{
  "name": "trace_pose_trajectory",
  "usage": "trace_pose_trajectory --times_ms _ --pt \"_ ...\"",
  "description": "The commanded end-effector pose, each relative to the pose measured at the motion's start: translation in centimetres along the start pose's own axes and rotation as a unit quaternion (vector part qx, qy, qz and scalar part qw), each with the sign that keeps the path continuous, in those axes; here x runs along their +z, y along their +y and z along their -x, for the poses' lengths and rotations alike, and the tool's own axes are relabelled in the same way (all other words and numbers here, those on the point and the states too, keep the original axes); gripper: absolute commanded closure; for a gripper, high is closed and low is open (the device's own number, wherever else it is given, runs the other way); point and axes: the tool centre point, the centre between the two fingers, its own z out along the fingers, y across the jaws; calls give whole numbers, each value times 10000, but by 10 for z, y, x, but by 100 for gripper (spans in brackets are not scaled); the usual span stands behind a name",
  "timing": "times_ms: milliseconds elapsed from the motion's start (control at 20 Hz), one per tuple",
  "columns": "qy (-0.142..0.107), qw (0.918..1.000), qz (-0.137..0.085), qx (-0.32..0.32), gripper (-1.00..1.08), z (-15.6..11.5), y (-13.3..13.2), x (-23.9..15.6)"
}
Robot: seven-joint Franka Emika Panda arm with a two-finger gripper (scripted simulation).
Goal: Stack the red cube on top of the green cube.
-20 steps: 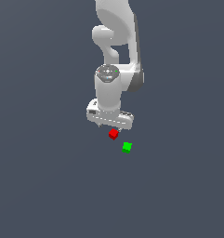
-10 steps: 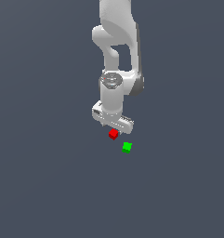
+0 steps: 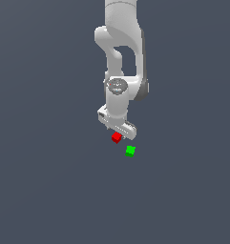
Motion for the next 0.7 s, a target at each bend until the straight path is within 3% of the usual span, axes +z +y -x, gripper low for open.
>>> trace_pose_trajectory --times_ms 0,650 --pt "2 10000 0 66 -92 1 0 2" --pt "0 10000 -1 73 -92 2 0 34"
